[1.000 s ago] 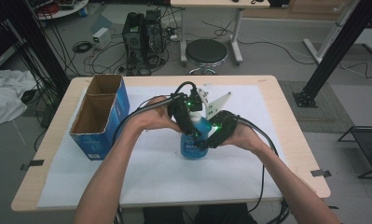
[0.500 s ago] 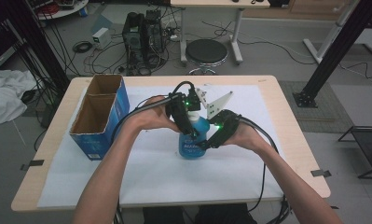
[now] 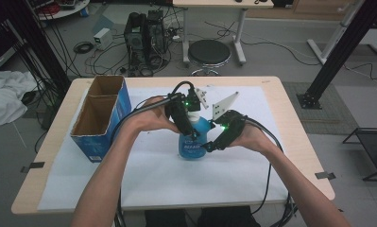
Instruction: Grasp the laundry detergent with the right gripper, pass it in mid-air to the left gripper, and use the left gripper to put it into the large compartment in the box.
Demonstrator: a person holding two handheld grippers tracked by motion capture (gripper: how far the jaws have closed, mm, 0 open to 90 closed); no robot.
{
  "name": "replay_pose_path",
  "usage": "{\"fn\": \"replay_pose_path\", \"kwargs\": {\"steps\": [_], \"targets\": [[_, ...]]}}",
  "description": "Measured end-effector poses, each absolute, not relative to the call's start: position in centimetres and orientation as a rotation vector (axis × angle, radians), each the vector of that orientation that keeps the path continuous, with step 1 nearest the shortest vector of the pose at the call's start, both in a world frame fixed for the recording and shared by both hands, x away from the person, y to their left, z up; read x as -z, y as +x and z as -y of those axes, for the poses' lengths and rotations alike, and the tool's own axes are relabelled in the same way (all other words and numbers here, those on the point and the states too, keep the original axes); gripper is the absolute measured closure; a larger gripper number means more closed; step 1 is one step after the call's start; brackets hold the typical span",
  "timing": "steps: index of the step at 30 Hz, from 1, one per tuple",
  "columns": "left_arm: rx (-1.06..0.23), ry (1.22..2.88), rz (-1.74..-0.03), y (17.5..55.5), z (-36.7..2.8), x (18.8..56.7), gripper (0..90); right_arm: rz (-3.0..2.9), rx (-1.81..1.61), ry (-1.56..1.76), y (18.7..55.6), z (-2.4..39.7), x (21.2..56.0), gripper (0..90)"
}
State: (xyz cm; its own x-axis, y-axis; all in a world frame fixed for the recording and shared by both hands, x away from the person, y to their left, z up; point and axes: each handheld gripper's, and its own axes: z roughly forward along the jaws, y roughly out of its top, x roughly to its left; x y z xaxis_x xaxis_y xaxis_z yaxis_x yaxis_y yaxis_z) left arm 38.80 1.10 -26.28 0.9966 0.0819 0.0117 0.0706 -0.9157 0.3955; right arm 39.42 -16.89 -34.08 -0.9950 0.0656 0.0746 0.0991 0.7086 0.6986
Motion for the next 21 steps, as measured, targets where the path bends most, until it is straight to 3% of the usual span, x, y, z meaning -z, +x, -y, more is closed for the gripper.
{"fn": "replay_pose_path", "kwargs": {"steps": [8, 17, 19, 21], "targets": [[-0.066, 2.742, -0.14, 39.0, -1.9, 25.5, 38.2, 2.898, 1.133, -0.188, 39.4, 17.9, 33.5, 22.7], [-0.109, 2.727, -0.291, 39.4, -3.2, 23.7, 38.2, 2.961, 1.076, -0.293, 39.3, 19.4, 33.1, 21.9], [-0.122, 2.736, -0.309, 39.6, -3.8, 23.0, 38.1, 2.986, 1.064, -0.322, 39.3, 19.7, 33.0, 12.2], [-0.134, 2.742, -0.327, 39.7, -4.2, 22.5, 38.1, 3.022, 1.024, -0.359, 39.2, 20.1, 32.9, 12.3]]}}
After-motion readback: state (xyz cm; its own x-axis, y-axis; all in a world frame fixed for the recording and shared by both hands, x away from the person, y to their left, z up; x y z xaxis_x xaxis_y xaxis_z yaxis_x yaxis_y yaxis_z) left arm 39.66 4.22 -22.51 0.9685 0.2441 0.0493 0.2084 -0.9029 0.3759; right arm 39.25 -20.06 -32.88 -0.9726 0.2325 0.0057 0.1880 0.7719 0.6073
